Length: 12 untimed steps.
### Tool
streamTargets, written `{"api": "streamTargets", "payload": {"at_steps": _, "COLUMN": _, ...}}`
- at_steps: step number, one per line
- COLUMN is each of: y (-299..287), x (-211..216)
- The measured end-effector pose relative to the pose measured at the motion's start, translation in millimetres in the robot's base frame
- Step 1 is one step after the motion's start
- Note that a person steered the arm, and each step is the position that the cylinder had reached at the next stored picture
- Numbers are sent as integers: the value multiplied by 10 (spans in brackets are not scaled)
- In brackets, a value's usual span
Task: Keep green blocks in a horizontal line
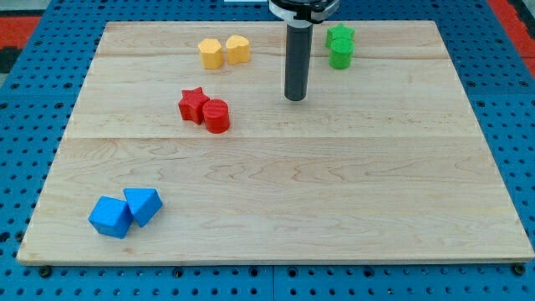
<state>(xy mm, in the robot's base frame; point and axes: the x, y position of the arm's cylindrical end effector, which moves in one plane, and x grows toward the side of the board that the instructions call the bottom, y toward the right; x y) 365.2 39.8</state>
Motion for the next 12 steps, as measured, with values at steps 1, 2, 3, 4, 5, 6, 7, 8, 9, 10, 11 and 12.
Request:
{"api": "streamTargets", "payload": {"at_steps": 1, "y": 16, "x": 0}}
{"api": "streamTargets", "payload": {"at_steps": 2, "y": 74, "x": 0}}
{"api": "streamTargets", "payload": {"at_steps": 3, "y": 75, "x": 0}}
{"api": "streamTargets", "payload": {"at_steps": 4, "y": 77, "x": 0}}
{"api": "streamTargets", "payload": {"at_steps": 5, "y": 95, "x": 0}}
{"api": "streamTargets", "payload": {"at_steps": 6, "y": 427, "x": 7}}
{"api": "streamTargets", "payload": {"at_steps": 7, "y": 540, "x": 7}}
{"api": "streamTargets", "payload": {"at_steps": 8, "y": 564, "x": -71}}
{"api": "streamTargets", "payload": {"at_steps": 9, "y": 1009, "x": -197}}
{"api": "streamTargets", "payload": {"at_steps": 10, "y": 1495, "x": -384}}
{"api": "streamTargets", "payload": {"at_steps": 11, "y": 1584, "x": -635}}
{"api": "streamTargets", "payload": {"at_steps": 12, "y": 1605, "x": -853}}
